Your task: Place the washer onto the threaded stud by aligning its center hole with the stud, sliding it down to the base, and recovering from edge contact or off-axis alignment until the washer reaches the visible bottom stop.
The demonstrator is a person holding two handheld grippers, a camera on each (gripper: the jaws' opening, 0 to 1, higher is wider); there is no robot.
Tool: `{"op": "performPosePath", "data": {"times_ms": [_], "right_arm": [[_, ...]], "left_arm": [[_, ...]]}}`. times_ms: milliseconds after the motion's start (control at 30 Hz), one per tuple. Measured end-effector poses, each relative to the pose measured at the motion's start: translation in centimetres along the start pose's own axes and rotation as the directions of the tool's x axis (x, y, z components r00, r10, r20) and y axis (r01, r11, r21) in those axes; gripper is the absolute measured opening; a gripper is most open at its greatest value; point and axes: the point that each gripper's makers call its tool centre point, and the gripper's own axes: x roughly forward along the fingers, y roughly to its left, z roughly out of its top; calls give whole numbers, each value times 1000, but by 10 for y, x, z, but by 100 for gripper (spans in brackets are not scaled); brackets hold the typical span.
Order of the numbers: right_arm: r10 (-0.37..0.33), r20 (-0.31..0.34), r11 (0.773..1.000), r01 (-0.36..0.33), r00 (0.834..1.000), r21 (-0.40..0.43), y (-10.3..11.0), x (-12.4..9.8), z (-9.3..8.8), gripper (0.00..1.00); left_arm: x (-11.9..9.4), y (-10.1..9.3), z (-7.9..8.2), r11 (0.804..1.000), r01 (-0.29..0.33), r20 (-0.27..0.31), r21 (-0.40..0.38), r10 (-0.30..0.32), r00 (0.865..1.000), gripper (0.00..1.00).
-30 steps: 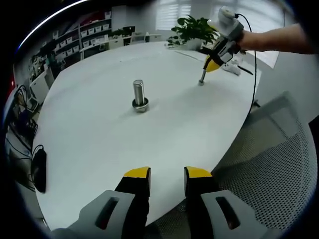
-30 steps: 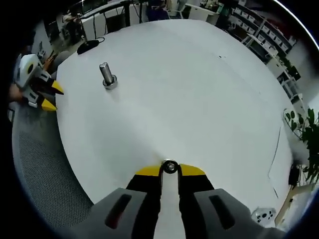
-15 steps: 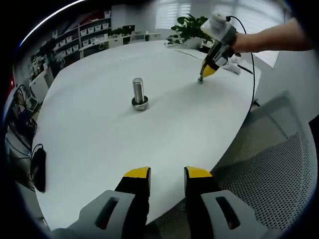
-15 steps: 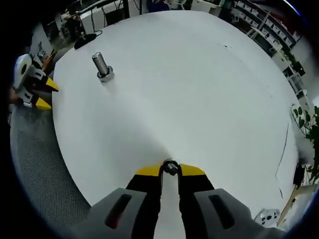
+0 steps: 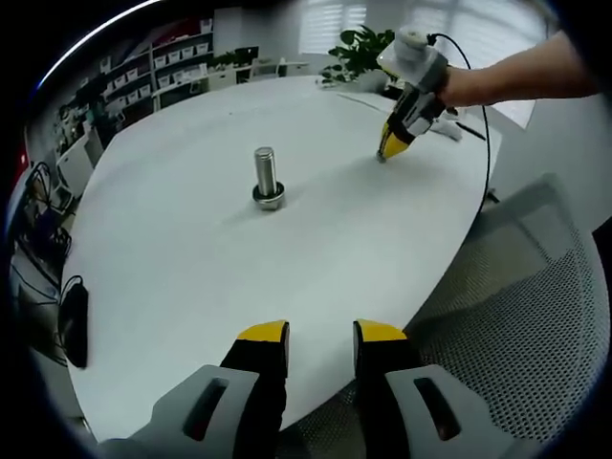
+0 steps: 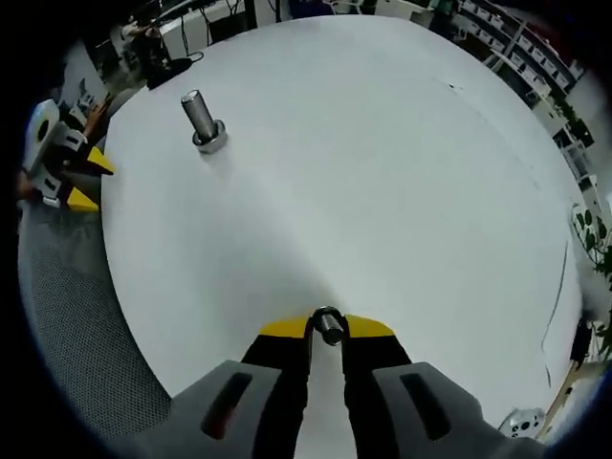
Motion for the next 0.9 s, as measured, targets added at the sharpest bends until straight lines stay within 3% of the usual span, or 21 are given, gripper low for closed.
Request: {"op": "performPosePath", "data": {"times_ms": [433,567,900], "right_arm": [[16,35,999,-15,999,-43,10,5,17,15],[16,45,998,-13,999,-55,11,2,17,19],[-15,159,1000,17,987,-10,9,-23,15,27]], "left_arm": [[0,2,-1,1000,-8,-4,-5,8,1000,25],[0,2,-1,1000,-8,-4,-6,8,1000,25],[0,2,0,1000,-9,-2,-6,9,1000,25]]}}
